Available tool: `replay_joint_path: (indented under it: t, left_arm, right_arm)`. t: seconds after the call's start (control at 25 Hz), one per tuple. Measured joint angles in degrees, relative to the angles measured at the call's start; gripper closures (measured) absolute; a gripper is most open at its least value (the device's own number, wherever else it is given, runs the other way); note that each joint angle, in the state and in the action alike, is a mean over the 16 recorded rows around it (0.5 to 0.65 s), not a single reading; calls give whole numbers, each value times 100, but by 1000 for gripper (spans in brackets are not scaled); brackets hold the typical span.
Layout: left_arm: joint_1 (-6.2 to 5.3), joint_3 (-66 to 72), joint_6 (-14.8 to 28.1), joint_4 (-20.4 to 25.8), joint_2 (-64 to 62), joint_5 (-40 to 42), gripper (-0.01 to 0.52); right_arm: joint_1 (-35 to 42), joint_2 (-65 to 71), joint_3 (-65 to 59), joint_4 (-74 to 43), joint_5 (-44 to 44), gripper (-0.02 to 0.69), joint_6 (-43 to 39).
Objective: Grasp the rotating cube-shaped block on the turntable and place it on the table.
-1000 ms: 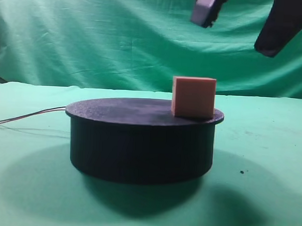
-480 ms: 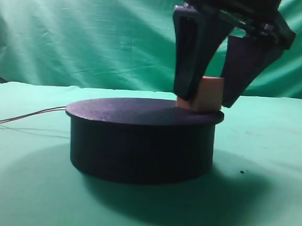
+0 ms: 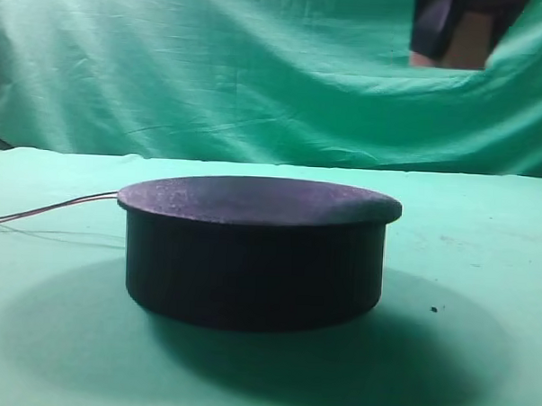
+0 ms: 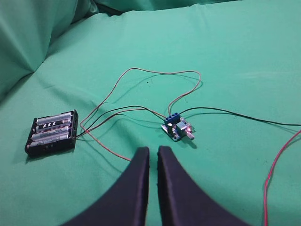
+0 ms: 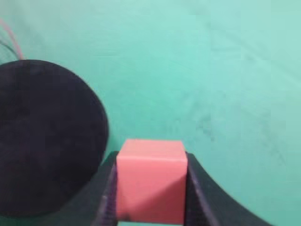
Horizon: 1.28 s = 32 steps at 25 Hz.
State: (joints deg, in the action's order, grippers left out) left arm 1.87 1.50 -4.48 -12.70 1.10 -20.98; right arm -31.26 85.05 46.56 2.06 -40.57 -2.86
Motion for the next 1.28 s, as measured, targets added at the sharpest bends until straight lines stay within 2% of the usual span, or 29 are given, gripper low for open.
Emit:
replay_joint_path:
  t: [0.2, 0.36, 0.52, 0.68, 0.92, 1.04, 1.16, 1.28]
  left_arm:
    - [0, 0, 0, 0, 0, 0, 514]
    - [0, 0, 0, 0, 0, 0, 514]
    - [0, 0, 0, 0, 0, 0, 514]
    - [0, 0, 0, 0, 0, 0, 514]
    - [0, 0, 0, 0, 0, 0, 514]
    - [0, 0, 0, 0, 0, 0, 514]
    - [0, 0, 0, 0, 0, 0, 514]
    - [0, 0, 0, 0, 0, 0, 514]
  right_arm:
    - [49, 208, -286, 208, 306, 292, 141]
    - [52, 324, -129, 244, 144, 202, 116]
    - [55, 235, 161, 191, -301, 177, 18]
    - [58, -115, 462, 110, -857, 260, -101]
    - [60, -1059, 689, -9, -1575, 496, -271]
    - [60, -1698, 562, -37, -1772, 592, -361]
    - [60, -2360, 325, -45, -1848, 648, -467]
    - [60, -2974, 63, -39, -1817, 665, -571]
